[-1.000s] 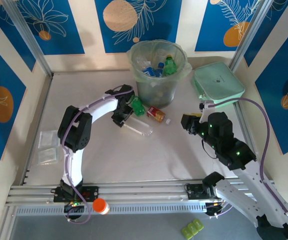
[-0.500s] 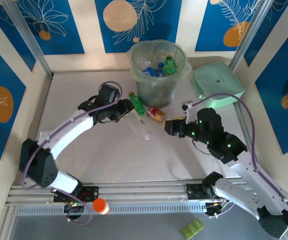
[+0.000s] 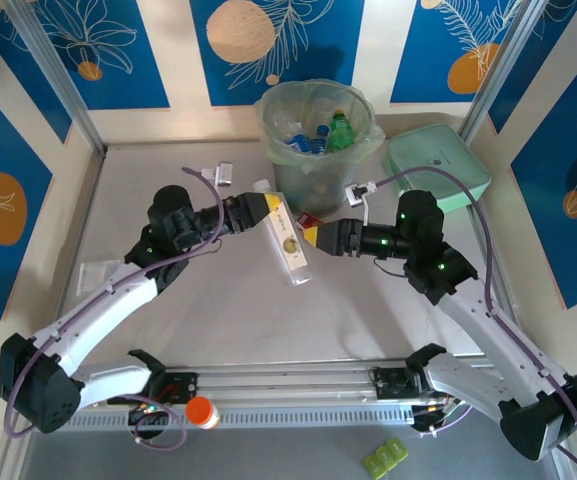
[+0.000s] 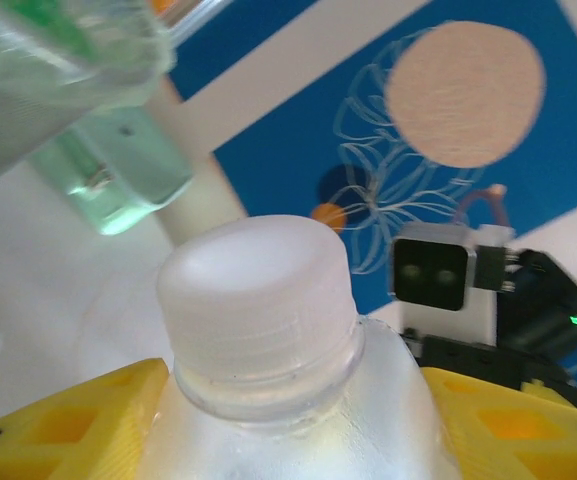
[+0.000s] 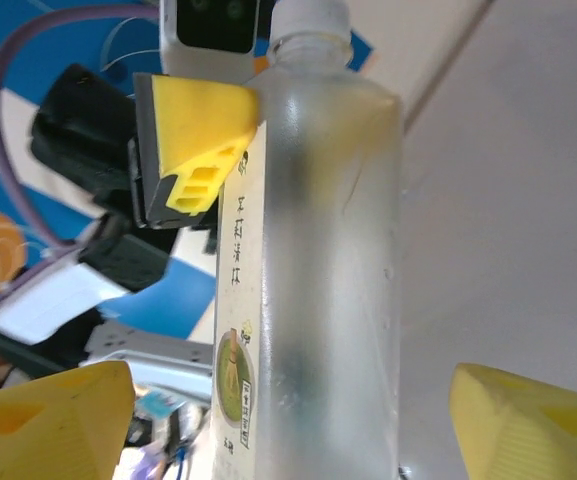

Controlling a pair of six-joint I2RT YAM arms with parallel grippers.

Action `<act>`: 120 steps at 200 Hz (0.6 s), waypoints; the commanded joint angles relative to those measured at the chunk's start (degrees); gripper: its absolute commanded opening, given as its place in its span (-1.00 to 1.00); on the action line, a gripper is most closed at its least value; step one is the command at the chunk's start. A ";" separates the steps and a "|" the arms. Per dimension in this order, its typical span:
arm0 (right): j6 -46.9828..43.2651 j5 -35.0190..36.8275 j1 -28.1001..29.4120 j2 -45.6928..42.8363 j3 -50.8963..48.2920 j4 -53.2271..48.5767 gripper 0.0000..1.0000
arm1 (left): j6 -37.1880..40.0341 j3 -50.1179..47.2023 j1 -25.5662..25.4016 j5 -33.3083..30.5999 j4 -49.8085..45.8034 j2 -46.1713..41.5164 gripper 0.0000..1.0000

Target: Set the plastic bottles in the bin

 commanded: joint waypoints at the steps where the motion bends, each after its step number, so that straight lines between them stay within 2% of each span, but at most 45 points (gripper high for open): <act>1: 3.75 -9.37 -0.15 1.12 0.10 6.15 0.73 | -2.44 -0.31 -0.75 5.21 12.30 -1.59 -0.05; 18: 6.79 -13.01 0.94 3.26 -0.34 10.61 0.73 | -3.31 -0.14 -1.12 5.59 14.11 -1.25 -0.06; 55: 1.99 -8.84 6.38 3.92 1.52 7.37 0.74 | -2.95 0.56 -1.91 6.01 15.71 -0.37 -0.10; 93: 3.17 -8.53 6.71 3.73 1.43 9.50 0.40 | 0.99 2.67 -2.97 6.73 10.20 -0.01 -0.10; 120: 5.42 -8.68 6.80 3.06 -0.44 13.58 0.09 | 0.59 2.22 -3.54 6.87 11.71 0.08 -0.10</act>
